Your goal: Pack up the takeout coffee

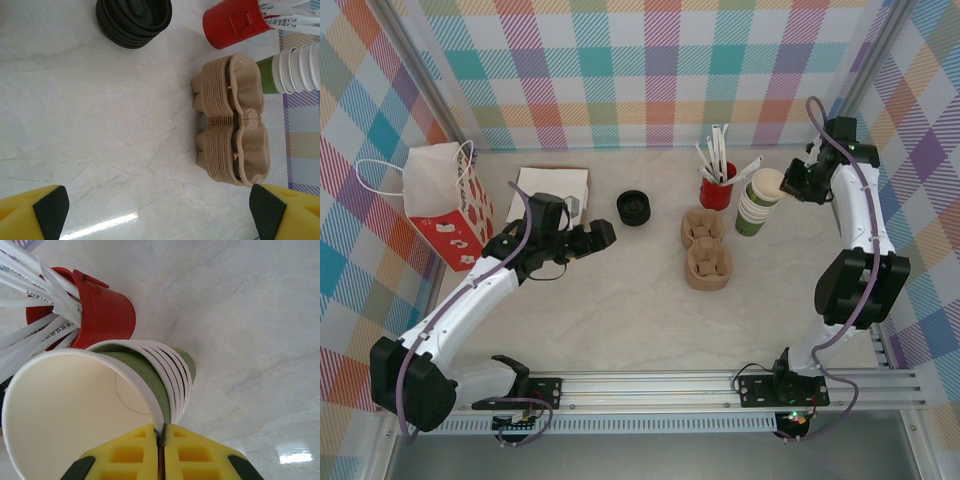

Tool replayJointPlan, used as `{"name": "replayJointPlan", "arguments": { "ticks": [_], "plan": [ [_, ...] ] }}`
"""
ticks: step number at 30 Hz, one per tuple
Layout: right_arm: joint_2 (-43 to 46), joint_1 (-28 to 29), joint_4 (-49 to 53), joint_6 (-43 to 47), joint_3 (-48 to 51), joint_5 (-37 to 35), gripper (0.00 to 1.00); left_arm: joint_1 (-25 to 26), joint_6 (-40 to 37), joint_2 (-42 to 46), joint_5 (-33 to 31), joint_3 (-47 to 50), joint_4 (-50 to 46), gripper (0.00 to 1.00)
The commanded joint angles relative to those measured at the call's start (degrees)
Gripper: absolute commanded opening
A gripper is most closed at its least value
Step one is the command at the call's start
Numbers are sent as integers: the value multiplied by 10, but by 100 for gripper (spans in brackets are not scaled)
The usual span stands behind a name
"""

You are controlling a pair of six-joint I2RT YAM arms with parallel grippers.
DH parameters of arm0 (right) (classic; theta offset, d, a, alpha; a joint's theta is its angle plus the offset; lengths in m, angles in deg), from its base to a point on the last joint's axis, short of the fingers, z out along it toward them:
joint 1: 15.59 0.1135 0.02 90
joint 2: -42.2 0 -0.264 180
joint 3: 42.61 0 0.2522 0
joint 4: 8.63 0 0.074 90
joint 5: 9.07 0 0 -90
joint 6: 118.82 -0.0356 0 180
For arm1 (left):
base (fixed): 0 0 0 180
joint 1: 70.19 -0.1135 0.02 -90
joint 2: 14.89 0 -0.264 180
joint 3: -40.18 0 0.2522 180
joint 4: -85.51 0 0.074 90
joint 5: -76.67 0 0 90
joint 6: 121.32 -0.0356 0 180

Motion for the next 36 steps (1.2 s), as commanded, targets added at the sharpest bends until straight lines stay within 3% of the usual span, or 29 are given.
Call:
{"name": "replayJointPlan", "arguments": {
  "ticks": [1,5,12,19,23,29,36],
  "plan": [
    [35,2,41,32,-35,-21,10,4,-7,0,-14,-7,-18,95],
    [80,4,41,27,-46,-52,10,4,-10,6,-27,-14,-27,95],
    [163,28,38,0,-44,-41,9,4,-13,10,-49,-30,-50,96],
    [259,117,10,-43,6,-21,8,4,-1,10,-73,-41,-64,96],
    [297,215,-29,-99,87,-2,8,4,22,11,-86,-39,-57,95],
    [246,388,-86,-156,193,-44,8,4,34,11,-98,-41,-61,93],
    [124,473,-122,-158,193,-101,9,4,34,18,-106,-43,-76,91]
  ]
}}
